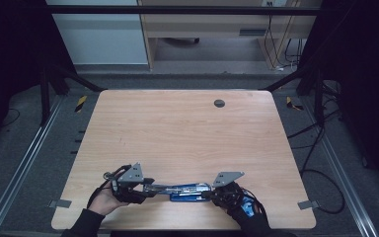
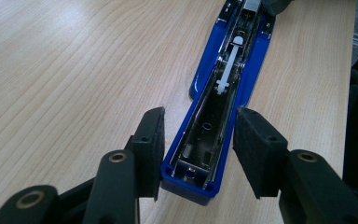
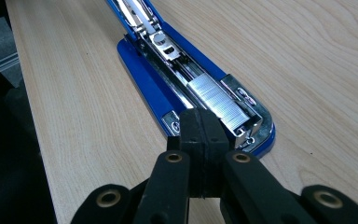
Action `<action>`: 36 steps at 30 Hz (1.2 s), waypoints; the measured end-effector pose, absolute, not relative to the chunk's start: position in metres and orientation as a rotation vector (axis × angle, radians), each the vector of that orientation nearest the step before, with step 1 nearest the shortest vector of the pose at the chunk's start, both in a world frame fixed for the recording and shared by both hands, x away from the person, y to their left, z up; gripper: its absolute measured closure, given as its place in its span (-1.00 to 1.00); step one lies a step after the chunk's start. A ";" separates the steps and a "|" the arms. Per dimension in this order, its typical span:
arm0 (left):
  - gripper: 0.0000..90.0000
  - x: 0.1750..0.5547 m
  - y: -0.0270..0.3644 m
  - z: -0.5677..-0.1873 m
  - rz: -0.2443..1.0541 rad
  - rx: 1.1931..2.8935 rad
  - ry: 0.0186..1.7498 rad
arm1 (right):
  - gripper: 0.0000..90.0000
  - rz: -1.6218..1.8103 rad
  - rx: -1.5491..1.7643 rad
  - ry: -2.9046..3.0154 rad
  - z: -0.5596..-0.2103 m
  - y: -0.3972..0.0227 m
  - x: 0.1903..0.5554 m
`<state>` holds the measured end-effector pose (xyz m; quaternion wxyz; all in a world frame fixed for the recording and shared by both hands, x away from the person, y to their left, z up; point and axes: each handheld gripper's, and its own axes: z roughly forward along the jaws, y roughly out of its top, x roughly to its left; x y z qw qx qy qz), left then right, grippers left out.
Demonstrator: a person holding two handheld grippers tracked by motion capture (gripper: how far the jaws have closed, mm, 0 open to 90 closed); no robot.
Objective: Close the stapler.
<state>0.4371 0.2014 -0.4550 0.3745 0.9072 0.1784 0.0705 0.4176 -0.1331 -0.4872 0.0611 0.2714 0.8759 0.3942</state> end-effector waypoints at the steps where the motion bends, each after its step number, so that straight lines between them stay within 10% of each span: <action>1: 0.20 0.437 0.201 -0.455 0.178 2.319 0.458 | 1.00 1.192 0.821 2.650 -0.487 -0.133 0.418; 36: 0.23 0.438 0.199 -0.450 0.172 2.322 0.435 | 1.00 1.499 0.744 2.480 -0.457 -0.082 0.427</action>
